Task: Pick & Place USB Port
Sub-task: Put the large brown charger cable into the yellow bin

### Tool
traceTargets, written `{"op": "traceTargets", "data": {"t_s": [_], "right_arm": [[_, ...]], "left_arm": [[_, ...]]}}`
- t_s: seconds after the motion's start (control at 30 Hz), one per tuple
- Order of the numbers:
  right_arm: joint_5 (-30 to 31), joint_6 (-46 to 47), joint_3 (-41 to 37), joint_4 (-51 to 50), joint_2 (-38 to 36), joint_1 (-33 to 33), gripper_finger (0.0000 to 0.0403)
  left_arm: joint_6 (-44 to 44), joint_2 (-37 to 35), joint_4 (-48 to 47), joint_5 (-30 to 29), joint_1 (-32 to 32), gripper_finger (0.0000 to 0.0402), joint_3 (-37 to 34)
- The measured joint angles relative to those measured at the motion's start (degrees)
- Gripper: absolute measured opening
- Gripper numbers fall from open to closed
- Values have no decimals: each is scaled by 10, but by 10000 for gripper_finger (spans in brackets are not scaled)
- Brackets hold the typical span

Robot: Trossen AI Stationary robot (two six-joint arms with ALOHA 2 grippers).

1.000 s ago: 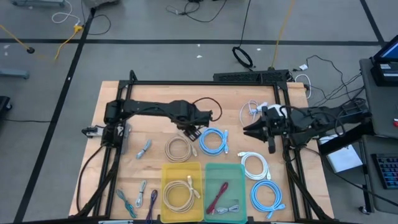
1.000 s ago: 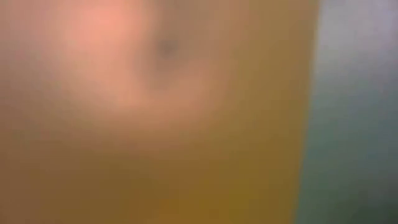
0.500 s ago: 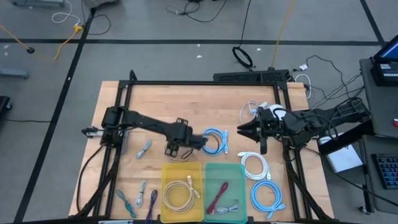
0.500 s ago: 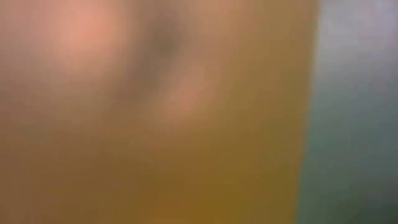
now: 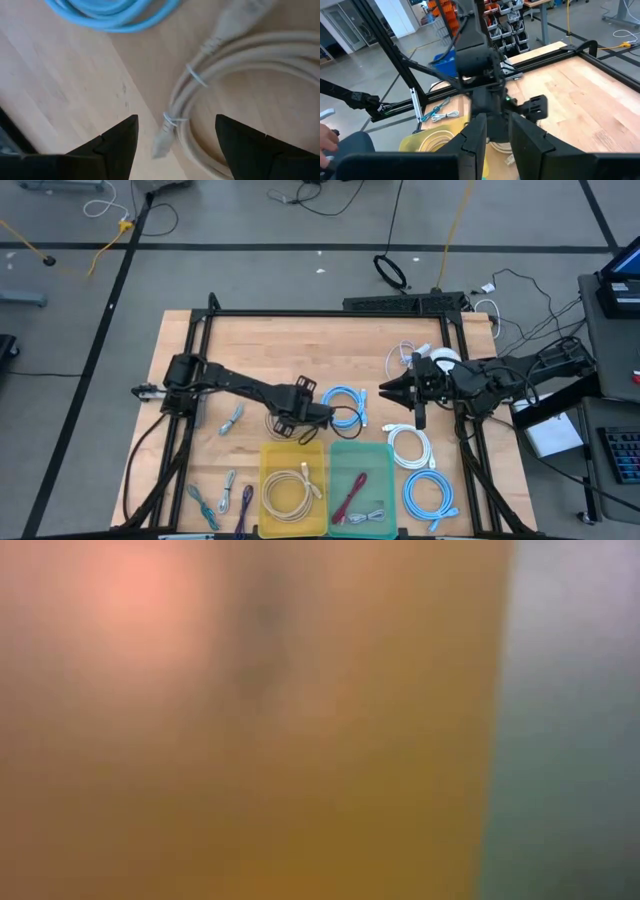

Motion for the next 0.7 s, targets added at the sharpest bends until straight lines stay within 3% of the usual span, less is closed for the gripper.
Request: {"op": "traceTargets", "data": {"t_s": [0.17,0.4,0.7], "right_arm": [[0,0,0,0,0,0,73],[0,-7,0,-1,0,0,73],[-2,-9,0,-2,0,0,73]], "left_arm": [[-44,7,-5,42,49,269,0],[-39,34,-18,134,82,269,11],[-33,64,-10,135,56,265,15]]}}
